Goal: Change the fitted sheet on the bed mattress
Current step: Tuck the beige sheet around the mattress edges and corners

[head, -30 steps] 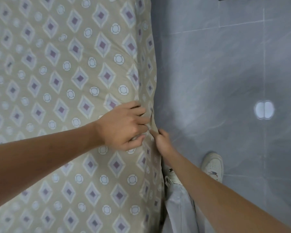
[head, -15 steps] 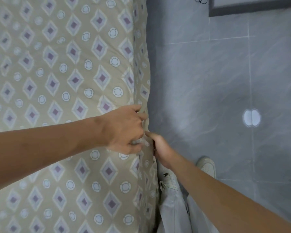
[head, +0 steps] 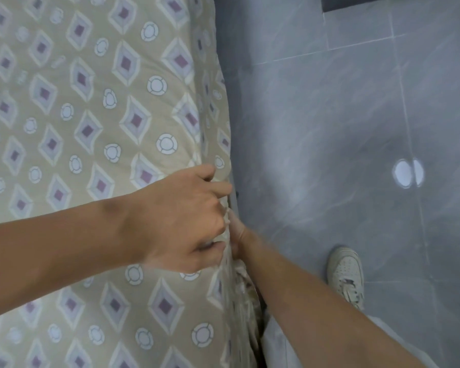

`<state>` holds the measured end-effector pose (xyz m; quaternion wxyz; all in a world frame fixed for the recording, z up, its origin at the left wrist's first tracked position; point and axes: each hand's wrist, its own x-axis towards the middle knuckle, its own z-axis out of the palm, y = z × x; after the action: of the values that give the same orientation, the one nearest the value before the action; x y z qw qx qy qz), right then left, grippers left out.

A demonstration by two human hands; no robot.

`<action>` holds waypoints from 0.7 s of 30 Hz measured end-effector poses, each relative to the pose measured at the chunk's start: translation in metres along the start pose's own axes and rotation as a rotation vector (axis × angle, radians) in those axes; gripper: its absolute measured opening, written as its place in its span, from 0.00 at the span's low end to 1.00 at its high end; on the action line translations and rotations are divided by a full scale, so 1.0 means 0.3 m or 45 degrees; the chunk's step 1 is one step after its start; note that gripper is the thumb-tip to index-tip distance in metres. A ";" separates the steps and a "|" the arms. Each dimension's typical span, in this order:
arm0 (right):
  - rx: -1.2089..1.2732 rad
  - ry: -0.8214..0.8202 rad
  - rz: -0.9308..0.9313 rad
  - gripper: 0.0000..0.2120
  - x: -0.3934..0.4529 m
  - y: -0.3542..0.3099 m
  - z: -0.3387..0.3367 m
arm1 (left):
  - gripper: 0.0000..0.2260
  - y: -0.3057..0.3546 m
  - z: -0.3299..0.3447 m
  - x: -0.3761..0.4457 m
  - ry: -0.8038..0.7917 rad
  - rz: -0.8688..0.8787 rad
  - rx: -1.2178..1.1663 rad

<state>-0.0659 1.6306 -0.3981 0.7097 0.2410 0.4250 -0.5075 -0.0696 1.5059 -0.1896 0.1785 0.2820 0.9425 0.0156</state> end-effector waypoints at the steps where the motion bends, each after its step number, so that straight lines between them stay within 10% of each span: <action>1: -0.008 -0.033 -0.003 0.17 -0.003 -0.008 -0.016 | 0.23 -0.003 0.006 0.005 0.007 0.001 0.005; 6: -0.022 -0.095 0.020 0.17 -0.047 -0.035 -0.109 | 0.23 -0.009 0.034 0.013 -0.009 0.041 0.043; 13: -0.674 0.460 -0.528 0.11 -0.160 0.016 -0.181 | 0.24 0.004 0.107 0.050 -0.140 -0.076 0.046; 21: -0.816 0.441 -0.322 0.22 -0.264 0.201 -0.240 | 0.18 0.302 0.119 -0.049 -0.040 -0.487 -0.128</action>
<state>-0.0459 1.7494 -0.3741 0.5986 0.0351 0.7020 -0.3842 0.0018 1.5718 -0.2064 0.2069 0.0886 0.9740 0.0239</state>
